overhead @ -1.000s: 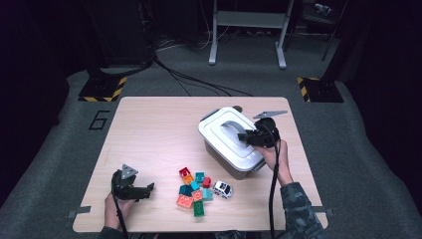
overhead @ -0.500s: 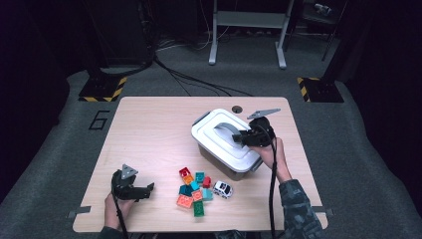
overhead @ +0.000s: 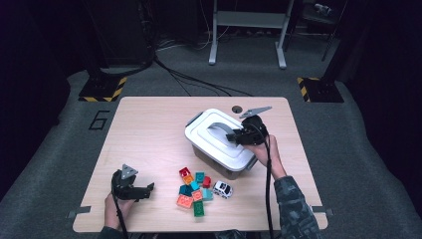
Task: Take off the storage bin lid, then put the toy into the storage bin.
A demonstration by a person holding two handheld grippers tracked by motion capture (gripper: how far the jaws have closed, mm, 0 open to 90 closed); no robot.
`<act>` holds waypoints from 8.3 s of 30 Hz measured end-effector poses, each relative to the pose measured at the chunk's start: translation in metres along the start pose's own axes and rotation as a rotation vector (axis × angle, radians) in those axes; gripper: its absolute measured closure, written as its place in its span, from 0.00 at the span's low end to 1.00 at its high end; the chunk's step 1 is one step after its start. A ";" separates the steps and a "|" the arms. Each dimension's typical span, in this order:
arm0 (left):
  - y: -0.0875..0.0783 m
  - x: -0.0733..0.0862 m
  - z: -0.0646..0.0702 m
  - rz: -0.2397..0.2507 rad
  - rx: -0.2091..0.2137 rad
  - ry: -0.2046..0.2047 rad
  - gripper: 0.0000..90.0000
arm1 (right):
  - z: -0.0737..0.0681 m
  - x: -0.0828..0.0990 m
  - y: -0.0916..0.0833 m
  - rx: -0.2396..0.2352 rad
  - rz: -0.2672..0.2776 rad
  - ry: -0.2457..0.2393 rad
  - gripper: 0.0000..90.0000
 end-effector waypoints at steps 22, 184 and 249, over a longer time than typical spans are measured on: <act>0.000 0.000 0.000 0.000 0.000 0.000 0.03 | -0.010 -0.007 0.000 0.087 -0.008 0.006 0.61; 0.000 0.000 0.000 -0.001 -0.001 0.005 0.03 | 0.041 0.170 -0.034 0.442 0.097 0.343 0.06; 0.000 0.000 0.000 0.005 -0.003 0.005 0.04 | -0.105 0.162 0.051 0.153 -0.023 -0.042 0.20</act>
Point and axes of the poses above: each handheld gripper's, and its own axes: y roughly forward along the jaws, x roughly out of its underside, z roughly to its right, the point moved 1 cm from there along y, roughly forward along the jaws, and after that the axes turned 9 degrees about -z, right-handed, at the moved point
